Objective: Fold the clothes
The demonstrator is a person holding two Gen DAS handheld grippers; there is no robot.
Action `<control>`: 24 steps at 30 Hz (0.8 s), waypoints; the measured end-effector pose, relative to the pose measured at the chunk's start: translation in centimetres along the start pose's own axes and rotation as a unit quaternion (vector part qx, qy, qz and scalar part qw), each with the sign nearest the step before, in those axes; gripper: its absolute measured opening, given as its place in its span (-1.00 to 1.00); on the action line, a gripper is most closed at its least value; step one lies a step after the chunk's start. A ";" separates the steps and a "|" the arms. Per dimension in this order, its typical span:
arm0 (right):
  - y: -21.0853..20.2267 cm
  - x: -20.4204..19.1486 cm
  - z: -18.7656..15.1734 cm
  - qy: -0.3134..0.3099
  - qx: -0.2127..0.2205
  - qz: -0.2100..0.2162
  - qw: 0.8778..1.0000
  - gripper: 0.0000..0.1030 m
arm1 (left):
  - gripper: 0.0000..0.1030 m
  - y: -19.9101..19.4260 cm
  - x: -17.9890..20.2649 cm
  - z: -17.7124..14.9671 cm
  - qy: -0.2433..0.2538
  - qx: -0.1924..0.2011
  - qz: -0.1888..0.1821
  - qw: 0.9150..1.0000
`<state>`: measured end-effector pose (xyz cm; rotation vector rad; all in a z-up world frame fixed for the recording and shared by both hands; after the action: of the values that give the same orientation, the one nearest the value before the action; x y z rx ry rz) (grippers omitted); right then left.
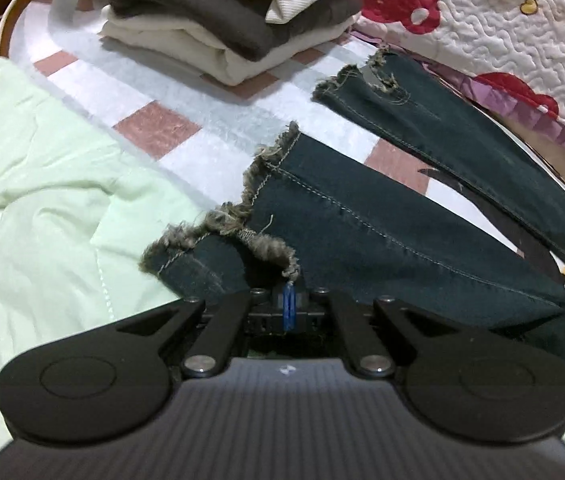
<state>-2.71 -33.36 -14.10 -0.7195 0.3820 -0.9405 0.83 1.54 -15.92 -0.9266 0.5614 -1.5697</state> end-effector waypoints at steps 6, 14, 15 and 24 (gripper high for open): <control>2.3 -1.2 -0.6 -0.041 -0.015 -0.008 0.999 -0.11 | -0.96 0.4 -0.2 0.7 0.018 -0.023 -0.018 0.999; 2.1 -1.4 -0.8 -0.034 0.005 -0.017 0.999 -0.68 | -0.19 -2.8 -1.2 4.8 0.064 0.058 0.036 0.996; 2.1 -1.7 -0.6 -0.040 0.006 -0.024 0.999 -0.76 | -0.02 -2.8 -1.3 5.7 0.063 0.070 0.031 0.995; 1.7 -2.2 -0.5 -0.041 0.014 -0.046 0.998 -1.00 | 0.11 4.5 -2.9 7.1 0.019 -0.021 -0.072 0.997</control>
<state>-3.21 -31.09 -15.66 -0.7515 0.2647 -0.9982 9.24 4.39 -16.09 -0.9884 0.5660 -1.7135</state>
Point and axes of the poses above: each gripper's, at about its wrist camera, not at the fingertips, and y roughly the way its jaws point, x to its right, z to its top, the point moved 5 cm from there along y, roughly the way its jaws point, and after that the axes turned 3 degrees about -z, right-handed, at the moved point
